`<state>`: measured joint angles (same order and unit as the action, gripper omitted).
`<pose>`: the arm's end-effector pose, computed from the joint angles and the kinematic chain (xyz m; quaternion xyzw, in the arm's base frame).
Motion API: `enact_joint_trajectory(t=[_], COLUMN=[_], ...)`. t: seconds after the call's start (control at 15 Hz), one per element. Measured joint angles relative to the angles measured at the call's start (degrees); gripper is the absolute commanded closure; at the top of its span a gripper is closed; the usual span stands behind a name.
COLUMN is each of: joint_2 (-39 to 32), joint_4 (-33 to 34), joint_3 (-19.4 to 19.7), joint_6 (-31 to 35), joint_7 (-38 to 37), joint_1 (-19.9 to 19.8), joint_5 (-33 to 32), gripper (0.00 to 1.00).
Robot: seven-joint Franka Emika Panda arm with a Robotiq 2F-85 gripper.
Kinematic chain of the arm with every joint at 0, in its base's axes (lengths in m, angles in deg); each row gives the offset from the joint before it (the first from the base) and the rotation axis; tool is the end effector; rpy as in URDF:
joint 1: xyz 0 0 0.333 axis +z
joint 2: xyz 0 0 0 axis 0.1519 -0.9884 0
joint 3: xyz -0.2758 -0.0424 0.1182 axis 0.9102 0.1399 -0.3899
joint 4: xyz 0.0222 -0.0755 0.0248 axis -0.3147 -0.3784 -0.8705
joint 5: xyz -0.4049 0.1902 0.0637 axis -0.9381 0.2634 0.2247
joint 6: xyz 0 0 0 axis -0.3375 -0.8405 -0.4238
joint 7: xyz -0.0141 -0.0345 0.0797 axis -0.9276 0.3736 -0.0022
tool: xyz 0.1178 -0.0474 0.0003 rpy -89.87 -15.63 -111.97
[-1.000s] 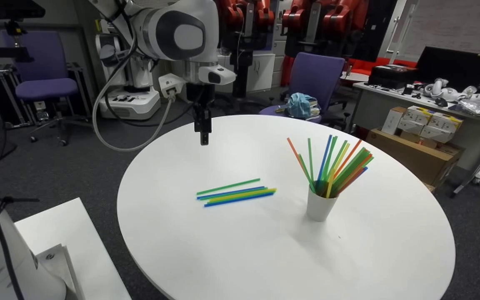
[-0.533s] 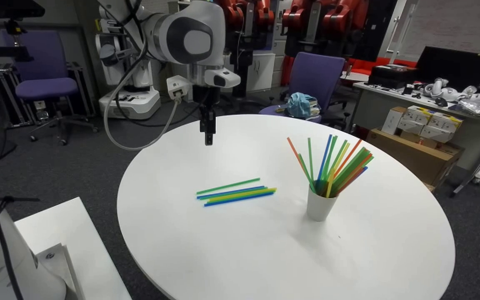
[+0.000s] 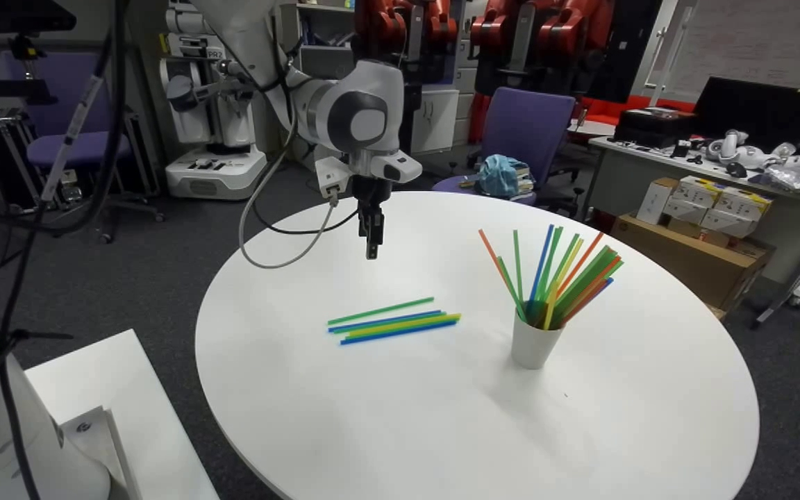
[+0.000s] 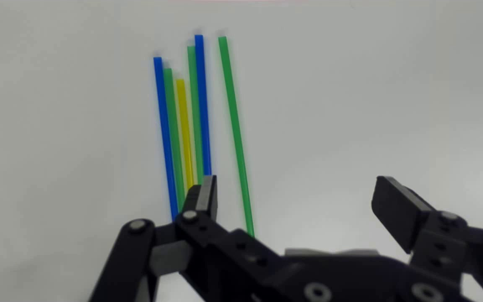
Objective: Put the straw inside the mug
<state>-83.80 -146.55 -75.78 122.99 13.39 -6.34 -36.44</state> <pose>0.6064 0.0784 0.1968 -0.9665 0.2561 0.0111 0.0155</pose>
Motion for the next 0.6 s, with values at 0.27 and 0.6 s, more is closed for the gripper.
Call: enact_joint_trajectory(t=[0.27,0.6], joint_2=[-6.4,-11.03], joint_4=[5.75,10.72], joint_3=[2.14,4.58], joint_6=[0.29,0.3], joint_7=[-0.63,-0.62], joint_1=[2.23,4.24], joint_5=[0.05,-0.13], gripper=[0.0,0.0])
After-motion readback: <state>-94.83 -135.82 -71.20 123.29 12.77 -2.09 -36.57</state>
